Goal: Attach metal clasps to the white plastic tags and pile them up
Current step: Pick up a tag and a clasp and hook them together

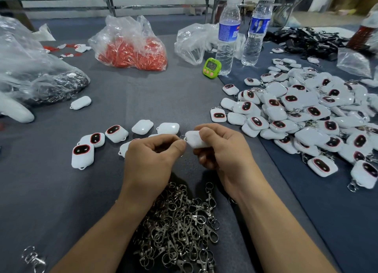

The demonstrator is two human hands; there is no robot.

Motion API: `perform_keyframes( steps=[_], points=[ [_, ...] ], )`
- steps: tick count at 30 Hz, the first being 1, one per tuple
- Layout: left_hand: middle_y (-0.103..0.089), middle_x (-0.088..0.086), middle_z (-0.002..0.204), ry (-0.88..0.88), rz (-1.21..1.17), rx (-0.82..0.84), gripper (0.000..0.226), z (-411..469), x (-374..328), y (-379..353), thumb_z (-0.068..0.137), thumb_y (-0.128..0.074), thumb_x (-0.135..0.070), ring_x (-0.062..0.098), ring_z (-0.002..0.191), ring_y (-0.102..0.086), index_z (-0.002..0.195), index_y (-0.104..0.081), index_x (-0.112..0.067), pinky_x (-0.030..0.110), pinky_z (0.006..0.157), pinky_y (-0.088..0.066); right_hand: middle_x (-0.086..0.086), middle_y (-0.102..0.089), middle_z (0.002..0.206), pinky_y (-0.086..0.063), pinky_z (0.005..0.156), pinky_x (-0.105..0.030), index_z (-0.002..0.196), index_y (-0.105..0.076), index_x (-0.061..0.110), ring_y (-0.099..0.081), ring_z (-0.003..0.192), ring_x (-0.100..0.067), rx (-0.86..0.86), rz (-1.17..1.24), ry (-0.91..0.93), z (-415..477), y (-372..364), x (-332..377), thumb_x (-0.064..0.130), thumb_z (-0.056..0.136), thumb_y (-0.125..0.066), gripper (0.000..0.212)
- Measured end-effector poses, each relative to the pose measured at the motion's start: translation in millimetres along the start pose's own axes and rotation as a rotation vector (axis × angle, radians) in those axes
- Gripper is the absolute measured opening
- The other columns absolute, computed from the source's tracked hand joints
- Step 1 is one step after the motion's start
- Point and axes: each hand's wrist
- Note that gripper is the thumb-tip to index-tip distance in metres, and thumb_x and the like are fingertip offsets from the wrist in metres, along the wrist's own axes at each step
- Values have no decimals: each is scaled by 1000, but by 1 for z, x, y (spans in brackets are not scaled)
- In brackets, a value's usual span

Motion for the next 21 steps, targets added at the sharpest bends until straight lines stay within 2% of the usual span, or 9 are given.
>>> perform_keyframes(
  steps=[3, 6, 8, 10, 13, 15, 16, 19, 21],
  points=[
    [-72, -23, 73, -161, 234, -17, 14, -6, -2, 1, 79, -79, -31, 2, 66, -66, 89, -76, -40, 11, 60, -47, 0, -67, 60, -42, 45, -23, 88, -75, 18, -54, 47, -11, -67, -167, 154, 0, 1, -3, 11, 92, -68, 11],
    [-74, -11, 75, -340, 493, 76, 10, -11, -2, 0, 81, -72, -28, 8, 69, -66, 82, -81, -24, 29, 69, -53, 14, -57, 51, -45, 57, -27, 82, -77, 26, -53, 52, -7, -144, -401, 323, -1, 3, -7, 24, 77, -70, 10],
    [-70, -2, 68, -434, 662, 120, 13, -12, 0, -1, 81, -69, -24, 21, 66, -64, 76, -79, -18, 31, 63, -48, 13, -53, 49, -41, 55, -21, 82, -76, 30, -49, 49, -5, -141, -541, 444, -3, 1, -11, 26, 76, -70, 9],
    [-63, 1, 60, -488, 744, 130, 21, -11, 0, -1, 80, -61, -24, 25, 59, -58, 66, -74, -15, 30, 60, -39, 13, -55, 51, -38, 53, -15, 83, -75, 31, -52, 49, -6, -116, -647, 535, -7, -5, -14, 29, 78, -71, 7],
    [-60, 3, 58, -531, 786, 124, 21, -12, 1, 0, 77, -59, -23, 27, 56, -54, 61, -68, -13, 31, 61, -36, 14, -61, 55, -44, 55, -17, 86, -74, 31, -58, 53, -8, -117, -690, 529, -8, -9, -17, 30, 81, -71, 6],
    [-65, -1, 65, -448, 716, 85, 10, -11, 2, 0, 79, -73, -16, 24, 63, -59, 69, -74, -16, 29, 64, -40, 10, -66, 56, -49, 56, -24, 84, -75, 26, -60, 52, -7, -146, -554, 407, -5, -7, -14, 22, 86, -70, 6],
    [-69, -6, 70, -370, 618, 59, 5, -9, 2, 0, 80, -77, -17, 17, 68, -63, 75, -77, -20, 28, 66, -45, 9, -66, 55, -48, 51, -24, 82, -75, 22, -58, 48, -7, -157, -439, 331, -3, -6, -11, 16, 89, -69, 11],
    [-75, -21, 80, -116, 227, 27, 10, -2, 1, -1, 79, -83, -24, -5, 77, -68, 84, -80, -33, 5, 70, -46, -4, -65, 58, -36, 38, -20, 85, -74, 14, -49, 39, -12, -147, -110, 124, 0, -3, -2, 6, 96, -60, 19],
    [-75, -21, 79, -3, 22, 89, 12, 2, 1, -2, 81, -82, -25, -5, 75, -69, 83, -80, -37, 5, 69, -47, -9, -63, 58, -31, 36, -20, 90, -72, 10, -45, 38, -14, -101, -8, 44, 1, -4, 0, 7, 99, -55, 19]
  ],
)
Point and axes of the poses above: each hand's wrist, its own z-axis towards the middle knuckle, its own y-axis out of the back of the hand, x = y × z
